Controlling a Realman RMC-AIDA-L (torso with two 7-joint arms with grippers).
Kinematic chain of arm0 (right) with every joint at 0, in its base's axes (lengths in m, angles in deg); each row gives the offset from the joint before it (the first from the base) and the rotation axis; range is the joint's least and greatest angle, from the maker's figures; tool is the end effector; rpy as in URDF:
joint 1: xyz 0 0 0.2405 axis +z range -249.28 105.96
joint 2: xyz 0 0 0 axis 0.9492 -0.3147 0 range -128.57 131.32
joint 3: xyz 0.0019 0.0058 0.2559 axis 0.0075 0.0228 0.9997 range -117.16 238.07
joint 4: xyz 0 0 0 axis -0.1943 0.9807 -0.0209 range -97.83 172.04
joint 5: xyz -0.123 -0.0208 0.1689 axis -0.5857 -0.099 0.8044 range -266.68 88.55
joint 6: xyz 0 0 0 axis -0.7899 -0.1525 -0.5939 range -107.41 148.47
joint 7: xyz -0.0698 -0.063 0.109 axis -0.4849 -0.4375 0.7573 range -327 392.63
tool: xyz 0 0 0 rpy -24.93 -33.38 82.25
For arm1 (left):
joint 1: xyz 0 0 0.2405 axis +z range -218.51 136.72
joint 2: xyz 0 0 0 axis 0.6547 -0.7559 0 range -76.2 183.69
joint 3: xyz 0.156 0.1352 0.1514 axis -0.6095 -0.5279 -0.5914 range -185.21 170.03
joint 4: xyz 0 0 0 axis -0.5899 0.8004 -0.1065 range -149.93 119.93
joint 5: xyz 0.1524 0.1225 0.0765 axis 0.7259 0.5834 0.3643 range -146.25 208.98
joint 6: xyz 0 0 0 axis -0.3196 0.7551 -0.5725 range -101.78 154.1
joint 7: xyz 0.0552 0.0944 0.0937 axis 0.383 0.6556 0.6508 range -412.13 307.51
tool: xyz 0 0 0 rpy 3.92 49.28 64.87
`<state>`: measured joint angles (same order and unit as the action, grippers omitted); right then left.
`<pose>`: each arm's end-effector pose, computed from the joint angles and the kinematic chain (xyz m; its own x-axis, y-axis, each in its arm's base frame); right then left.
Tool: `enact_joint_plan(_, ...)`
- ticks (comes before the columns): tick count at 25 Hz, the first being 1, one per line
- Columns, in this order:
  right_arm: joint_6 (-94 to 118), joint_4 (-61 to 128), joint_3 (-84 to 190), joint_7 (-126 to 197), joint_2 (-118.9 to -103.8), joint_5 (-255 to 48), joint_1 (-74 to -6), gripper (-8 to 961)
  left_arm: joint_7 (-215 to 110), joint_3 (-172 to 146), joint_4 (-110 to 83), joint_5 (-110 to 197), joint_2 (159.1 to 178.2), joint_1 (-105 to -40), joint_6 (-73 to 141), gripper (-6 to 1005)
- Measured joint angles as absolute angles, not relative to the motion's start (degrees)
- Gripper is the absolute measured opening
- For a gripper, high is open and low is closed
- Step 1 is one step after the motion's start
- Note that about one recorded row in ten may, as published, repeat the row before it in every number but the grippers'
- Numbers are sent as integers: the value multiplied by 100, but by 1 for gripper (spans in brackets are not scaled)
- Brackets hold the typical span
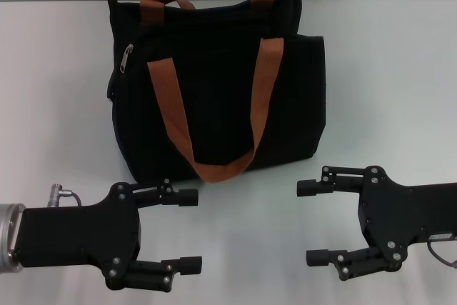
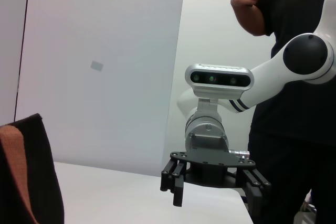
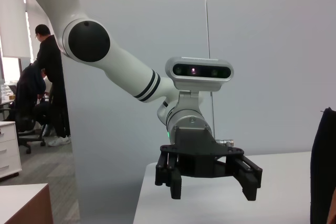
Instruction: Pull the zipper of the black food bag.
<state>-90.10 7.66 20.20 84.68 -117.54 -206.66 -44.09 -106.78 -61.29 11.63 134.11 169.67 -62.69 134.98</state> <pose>0.2555 0.2536 -0.0166 0.7914 -0.0339 -0.6103 -0.0231 -0.9994 0.0257 -0.2716 0.2337 -0.0129 0.7509 0.1316 0.6471 0.1273 -0.9904 0.0538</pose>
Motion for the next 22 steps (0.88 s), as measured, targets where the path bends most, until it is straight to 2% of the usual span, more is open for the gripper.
enact_joint_plan(17,-9002,766,2020,8458,-11745,-20666,-4406,818,-10676,-6136,1162,13408,16977,-6260,13542,824)
enact_joint_plan(22,-8964,766,2020,8457,-11746,-20666,-4414,818,-10650,-5770,1162,13351,17049,-6296,13900,823)
